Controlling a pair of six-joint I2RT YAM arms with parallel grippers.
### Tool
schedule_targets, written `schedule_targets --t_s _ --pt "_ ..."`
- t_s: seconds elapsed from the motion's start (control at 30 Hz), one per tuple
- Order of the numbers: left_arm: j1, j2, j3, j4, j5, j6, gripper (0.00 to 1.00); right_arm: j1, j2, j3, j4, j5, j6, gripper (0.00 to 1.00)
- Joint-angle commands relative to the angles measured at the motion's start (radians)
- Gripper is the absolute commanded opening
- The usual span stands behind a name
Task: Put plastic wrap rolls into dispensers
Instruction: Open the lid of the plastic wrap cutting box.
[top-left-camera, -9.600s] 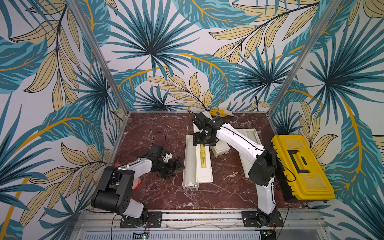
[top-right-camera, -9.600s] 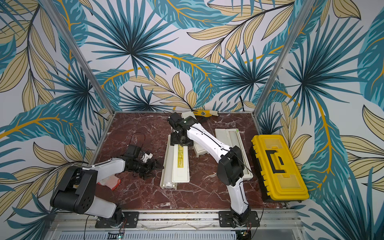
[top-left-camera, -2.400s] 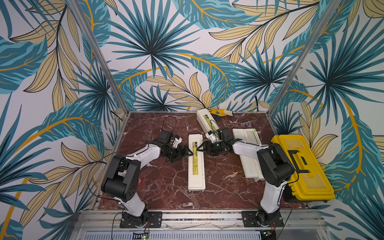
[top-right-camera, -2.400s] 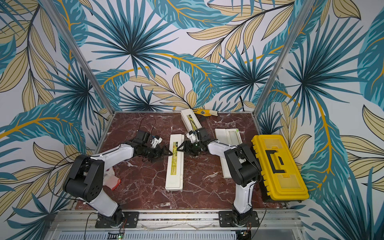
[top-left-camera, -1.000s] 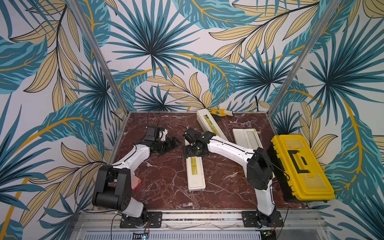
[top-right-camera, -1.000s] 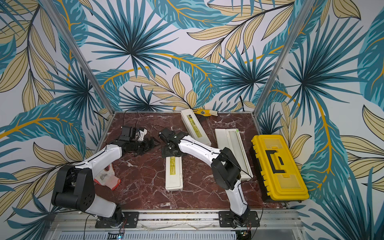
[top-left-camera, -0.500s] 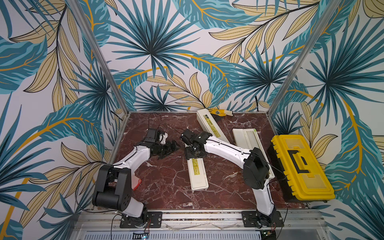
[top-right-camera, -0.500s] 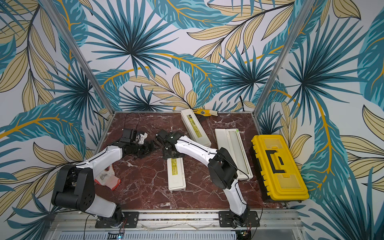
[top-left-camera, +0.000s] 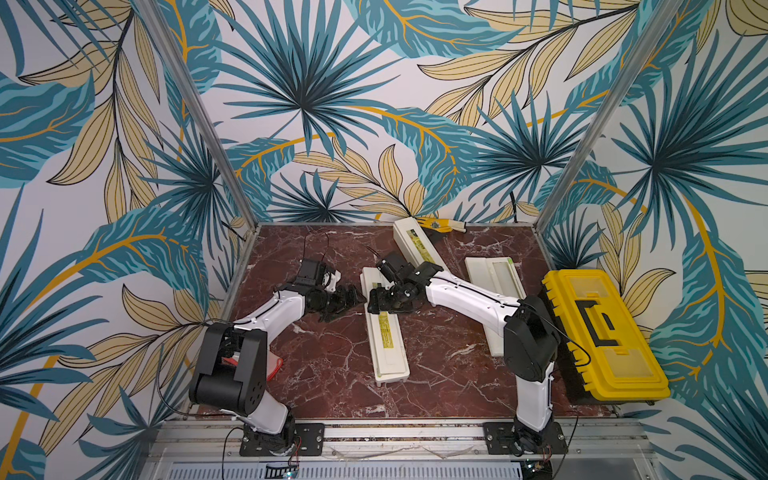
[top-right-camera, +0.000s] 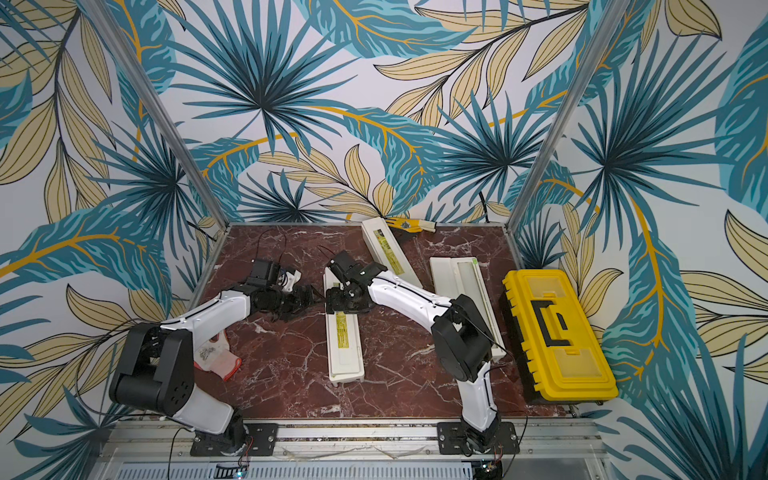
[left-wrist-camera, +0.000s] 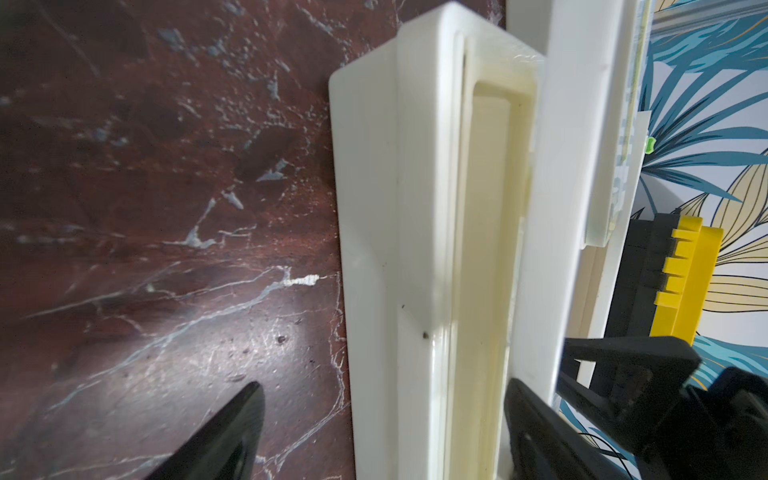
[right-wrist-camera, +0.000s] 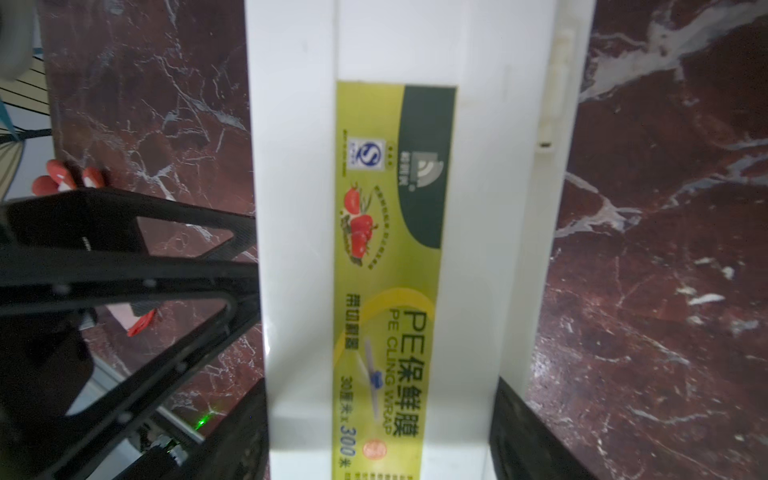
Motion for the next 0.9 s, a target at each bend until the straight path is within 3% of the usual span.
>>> schedule_targets --t_s 0.0,0.17,0.3,0.5,0.7,0.87 --pt "-0.03 0.023 -0.005 -0.026 0.002 0.012 0.91 -0.009 -0.014 -0.012 0.145 -0.132 0.021 0.64" --pt "-0.059 0.037 0.034 -0.035 -0.003 0.001 0.91 -0.027 -0.013 -0.034 0.152 -0.179 0.01 0.71" --pt "-0.087 0.032 0.083 -0.054 0.001 -0.02 0.91 -0.043 -0.036 -0.025 0.09 -0.148 -0.042 0.99" --pt "-0.127 0.021 0.144 -0.078 -0.001 -0.039 0.91 -0.115 -0.15 -0.051 0.028 -0.074 -0.143 0.99" --pt "-0.173 0.097 0.225 -0.097 0.001 -0.031 0.91 -0.211 -0.208 -0.06 -0.055 -0.003 -0.255 0.99" --pt "-0.189 0.128 0.242 -0.098 -0.018 -0.037 0.91 -0.264 -0.216 -0.025 -0.089 0.21 -0.387 0.99"
